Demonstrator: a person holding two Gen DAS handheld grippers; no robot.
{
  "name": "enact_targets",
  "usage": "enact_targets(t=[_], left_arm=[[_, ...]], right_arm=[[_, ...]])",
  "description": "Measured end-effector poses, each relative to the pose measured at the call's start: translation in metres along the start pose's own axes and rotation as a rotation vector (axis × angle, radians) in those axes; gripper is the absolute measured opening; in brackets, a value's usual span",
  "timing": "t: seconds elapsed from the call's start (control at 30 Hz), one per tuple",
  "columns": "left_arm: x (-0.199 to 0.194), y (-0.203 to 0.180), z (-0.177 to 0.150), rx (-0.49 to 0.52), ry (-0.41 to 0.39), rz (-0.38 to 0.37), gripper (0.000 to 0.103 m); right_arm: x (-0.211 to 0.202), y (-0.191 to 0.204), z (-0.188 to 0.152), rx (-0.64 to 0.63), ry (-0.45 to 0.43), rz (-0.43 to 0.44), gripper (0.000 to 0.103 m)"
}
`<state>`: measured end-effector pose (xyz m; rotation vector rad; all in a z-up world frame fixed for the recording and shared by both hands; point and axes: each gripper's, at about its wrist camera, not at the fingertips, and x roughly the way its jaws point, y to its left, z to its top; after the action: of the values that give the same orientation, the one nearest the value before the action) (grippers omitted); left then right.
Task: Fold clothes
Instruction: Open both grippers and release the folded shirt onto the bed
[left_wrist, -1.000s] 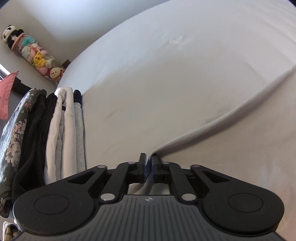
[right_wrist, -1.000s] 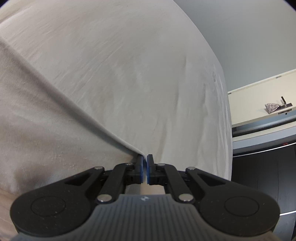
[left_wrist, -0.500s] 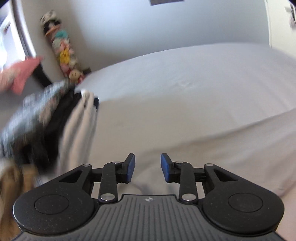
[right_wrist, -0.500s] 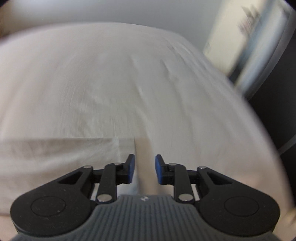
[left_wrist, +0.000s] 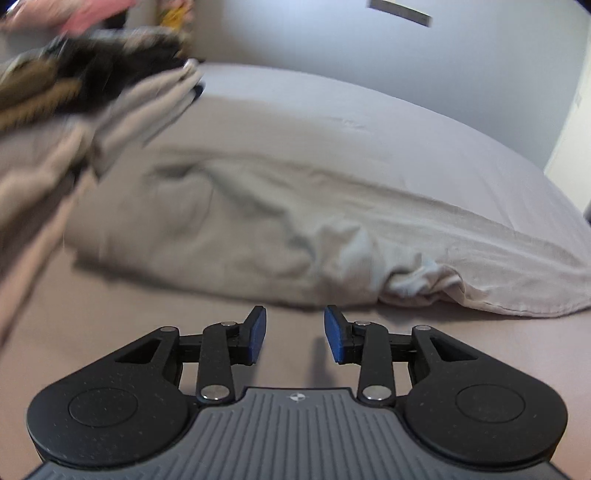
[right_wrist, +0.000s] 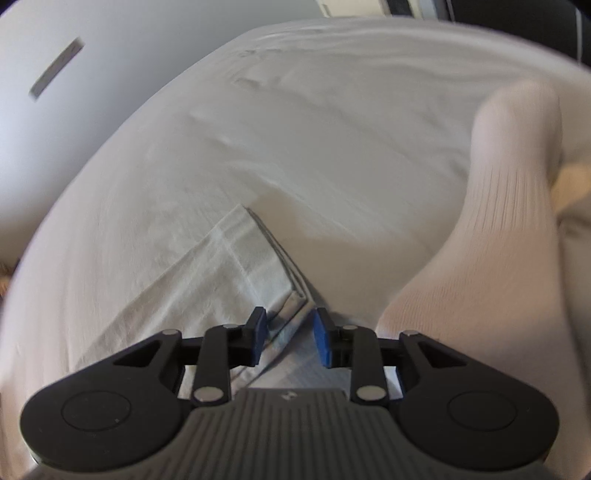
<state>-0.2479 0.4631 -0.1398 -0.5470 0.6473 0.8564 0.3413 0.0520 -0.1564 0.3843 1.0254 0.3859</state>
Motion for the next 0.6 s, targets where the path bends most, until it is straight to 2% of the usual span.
enact_targets(t=[0.07, 0.1, 0.13, 0.23, 0.33, 0.4, 0.53, 0.6], left_arm=[[-0.003, 0.002, 0.0, -0.048, -0.004, -0.017, 0.041], [-0.003, 0.002, 0.0, -0.063, -0.011, -0.032, 0.042], [-0.004, 0.002, 0.001, -0.077, -0.018, -0.046, 0.045], [-0.007, -0.002, 0.001, -0.098, -0.031, -0.085, 0.045], [-0.01, -0.015, -0.002, -0.069, -0.03, -0.117, 0.045], [-0.01, -0.03, -0.004, -0.004, -0.024, -0.115, 0.045], [-0.003, -0.07, -0.009, 0.176, -0.025, -0.048, 0.045], [0.005, -0.085, -0.009, 0.211, -0.029, -0.035, 0.045]], right_arm=[[0.002, -0.008, 0.001, 0.058, -0.008, 0.042, 0.032], [0.003, -0.011, 0.001, 0.071, -0.013, 0.06, 0.021], [0.003, -0.013, 0.002, 0.069, -0.02, 0.075, 0.016], [-0.009, -0.001, 0.002, -0.02, -0.096, 0.039, 0.012], [-0.017, 0.011, -0.001, -0.108, -0.158, 0.0, 0.011], [-0.014, 0.017, -0.005, -0.153, -0.16, -0.028, 0.011], [-0.008, 0.019, -0.01, -0.194, -0.152, -0.047, 0.011], [-0.006, 0.018, -0.011, -0.2, -0.152, -0.045, 0.012]])
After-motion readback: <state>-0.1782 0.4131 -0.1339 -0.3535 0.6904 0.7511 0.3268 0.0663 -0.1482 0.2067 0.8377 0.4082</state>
